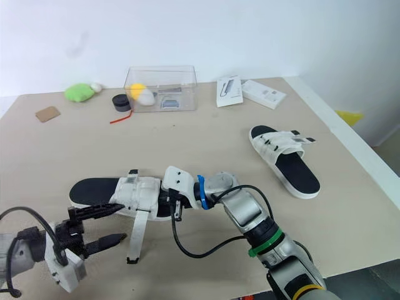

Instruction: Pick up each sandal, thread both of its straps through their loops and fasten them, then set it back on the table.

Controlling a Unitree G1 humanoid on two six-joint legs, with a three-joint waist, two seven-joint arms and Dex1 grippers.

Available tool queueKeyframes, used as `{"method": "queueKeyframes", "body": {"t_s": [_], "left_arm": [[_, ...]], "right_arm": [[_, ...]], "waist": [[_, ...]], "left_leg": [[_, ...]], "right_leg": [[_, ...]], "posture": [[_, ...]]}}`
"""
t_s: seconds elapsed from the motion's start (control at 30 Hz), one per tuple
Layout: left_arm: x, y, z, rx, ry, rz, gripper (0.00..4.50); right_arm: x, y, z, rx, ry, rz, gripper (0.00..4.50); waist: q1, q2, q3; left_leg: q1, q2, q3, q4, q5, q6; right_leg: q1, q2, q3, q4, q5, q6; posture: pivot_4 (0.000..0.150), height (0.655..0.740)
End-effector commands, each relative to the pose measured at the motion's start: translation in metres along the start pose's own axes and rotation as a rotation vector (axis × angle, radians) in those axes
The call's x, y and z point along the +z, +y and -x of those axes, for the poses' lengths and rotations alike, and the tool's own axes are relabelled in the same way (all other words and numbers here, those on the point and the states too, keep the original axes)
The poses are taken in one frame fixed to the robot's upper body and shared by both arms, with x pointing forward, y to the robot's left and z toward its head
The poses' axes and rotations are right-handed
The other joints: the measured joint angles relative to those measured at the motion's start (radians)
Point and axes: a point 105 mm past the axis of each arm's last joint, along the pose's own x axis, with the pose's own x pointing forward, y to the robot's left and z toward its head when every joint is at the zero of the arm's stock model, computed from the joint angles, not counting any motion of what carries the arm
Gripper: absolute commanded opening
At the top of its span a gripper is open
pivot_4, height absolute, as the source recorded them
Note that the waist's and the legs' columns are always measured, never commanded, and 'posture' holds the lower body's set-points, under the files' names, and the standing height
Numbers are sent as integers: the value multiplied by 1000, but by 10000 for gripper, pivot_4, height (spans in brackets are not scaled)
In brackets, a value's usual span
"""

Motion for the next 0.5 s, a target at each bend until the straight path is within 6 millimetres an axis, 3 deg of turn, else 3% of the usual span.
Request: {"method": "queueKeyframes", "body": {"t_s": [0.03, 0.13, 0.33, 0.5], "left_arm": [[8, -4, -3, -9, -36, -34, 44733], [9, -10, -2, -28, -41, -38, 44733], [26, -33, -17, -106, -143, -35, 44733], [28, -36, -20, -103, -159, -13, 44733]], "right_arm": [[-31, 4, -1, 6, 113, -68, 0], [-31, 3, -1, 4, 113, -71, 0], [-29, 2, -3, 8, 112, -61, 0], [-29, 2, -2, 3, 112, -66, 0]], "waist": [[0, 0, 0], [0, 0, 0], [-1, 0, 0], [-2, 0, 0]], "left_leg": [[0, 0, 0, 0, 0, 0], [0, 0, 0, 0, 0, 0], [0, 0, 1, 0, 0, 0], [1, 0, 1, 0, 0, 0]], "right_leg": [[0, 0, 0, 0, 0, 0], [0, 0, 0, 0, 0, 0], [0, 0, 0, 0, 0, 0], [0, 0, 0, 0, 0, 0]], "posture": [[1500, 7400], [1500, 7400], [1500, 7400], [1500, 7400]]}}
